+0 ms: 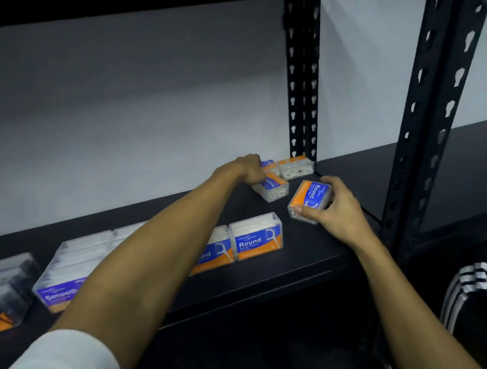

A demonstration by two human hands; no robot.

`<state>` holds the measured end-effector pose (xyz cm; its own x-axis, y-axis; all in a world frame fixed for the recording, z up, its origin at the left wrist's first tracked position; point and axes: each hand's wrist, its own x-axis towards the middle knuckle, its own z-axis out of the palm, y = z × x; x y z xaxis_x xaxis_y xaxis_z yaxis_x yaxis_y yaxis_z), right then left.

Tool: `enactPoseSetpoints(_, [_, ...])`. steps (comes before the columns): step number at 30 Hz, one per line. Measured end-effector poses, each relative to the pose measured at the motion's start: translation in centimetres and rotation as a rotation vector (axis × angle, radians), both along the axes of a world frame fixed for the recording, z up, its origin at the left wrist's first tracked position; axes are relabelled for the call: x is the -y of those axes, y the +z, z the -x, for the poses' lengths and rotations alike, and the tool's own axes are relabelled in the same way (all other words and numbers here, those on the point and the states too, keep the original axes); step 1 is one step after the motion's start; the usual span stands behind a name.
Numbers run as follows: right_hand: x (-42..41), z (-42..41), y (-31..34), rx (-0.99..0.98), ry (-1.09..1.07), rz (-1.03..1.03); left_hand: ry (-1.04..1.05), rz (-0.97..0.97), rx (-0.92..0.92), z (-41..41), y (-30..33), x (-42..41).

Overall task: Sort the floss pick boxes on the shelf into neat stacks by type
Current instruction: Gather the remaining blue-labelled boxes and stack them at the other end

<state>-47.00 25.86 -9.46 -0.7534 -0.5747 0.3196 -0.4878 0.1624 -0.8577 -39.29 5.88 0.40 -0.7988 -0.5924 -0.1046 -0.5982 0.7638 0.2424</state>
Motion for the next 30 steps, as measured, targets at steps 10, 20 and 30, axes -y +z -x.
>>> enactPoseSetpoints(10, [-0.1,1.4,-0.5,0.149,0.069,0.124,0.23,-0.357,-0.12,2.0,-1.7,0.4])
enactPoseSetpoints(20, [-0.2,1.4,-0.6,0.21,0.155,0.172,0.231,-0.54,0.045,-2.0,-1.4,1.9])
enactPoseSetpoints(30, [-0.4,1.1,-0.3,0.208,0.129,0.171,0.2,-0.458,-0.108,-5.5,-1.5,1.5])
